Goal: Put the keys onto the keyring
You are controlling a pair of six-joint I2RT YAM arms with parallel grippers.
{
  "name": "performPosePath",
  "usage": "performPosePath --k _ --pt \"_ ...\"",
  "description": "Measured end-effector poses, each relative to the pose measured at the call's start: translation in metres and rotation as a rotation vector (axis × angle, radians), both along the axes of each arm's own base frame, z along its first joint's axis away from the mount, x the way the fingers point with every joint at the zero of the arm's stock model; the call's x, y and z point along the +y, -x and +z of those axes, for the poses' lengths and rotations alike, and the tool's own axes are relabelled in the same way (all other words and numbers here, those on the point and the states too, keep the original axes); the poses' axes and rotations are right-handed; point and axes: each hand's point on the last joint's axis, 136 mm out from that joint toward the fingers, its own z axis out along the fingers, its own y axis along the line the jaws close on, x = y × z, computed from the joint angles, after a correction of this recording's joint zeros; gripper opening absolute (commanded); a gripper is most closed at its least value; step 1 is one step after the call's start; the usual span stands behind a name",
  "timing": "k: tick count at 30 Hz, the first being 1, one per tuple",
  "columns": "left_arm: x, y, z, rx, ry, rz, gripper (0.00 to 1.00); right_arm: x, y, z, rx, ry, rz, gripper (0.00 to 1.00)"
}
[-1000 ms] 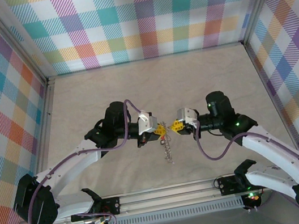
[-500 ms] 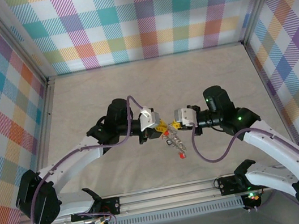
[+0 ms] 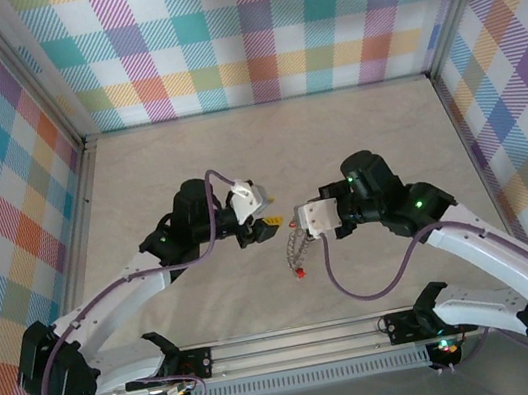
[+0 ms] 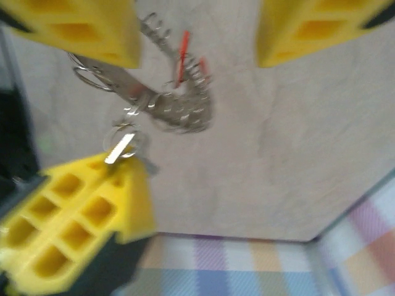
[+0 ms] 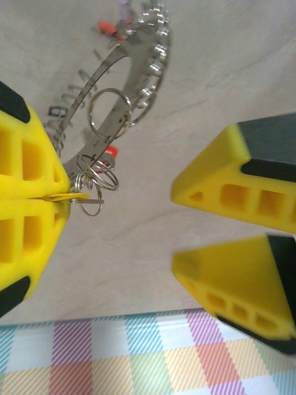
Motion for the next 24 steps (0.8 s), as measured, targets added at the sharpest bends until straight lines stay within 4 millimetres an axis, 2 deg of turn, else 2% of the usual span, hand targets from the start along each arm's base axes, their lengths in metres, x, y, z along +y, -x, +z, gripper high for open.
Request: performPosePath --k 4,8,12,14,16,19,24 --pt "0.03 -0.038 -0.005 0.057 -0.002 0.24 1.0 0.001 -0.011 -0.001 -0.042 0.062 -0.021 0.0" --pt "0.07 -0.071 -0.014 0.13 0.025 0.481 1.0 0.002 -0.02 0.014 -0.086 0.071 -0.042 0.0" --pt "0.108 -0.081 -0.037 0.194 0.056 0.671 1.0 0.003 -0.023 0.022 -0.105 0.062 -0.049 0.0" --pt "0.117 -0.078 -0.044 0.213 0.083 0.712 1.0 0.003 -0.022 0.022 -0.104 0.062 -0.049 0.0" --pt "0.113 -0.072 -0.044 0.216 0.103 0.674 0.98 0.003 -0.022 0.022 -0.104 0.062 -0.048 0.0" --pt "0.092 -0.059 -0.032 0.199 0.122 0.514 0.89 0.004 -0.022 0.022 -0.102 0.06 -0.045 0.0" --pt "0.047 -0.026 0.008 0.069 0.054 0.147 0.79 0.009 -0.018 0.019 -0.086 0.041 -0.018 0.0"
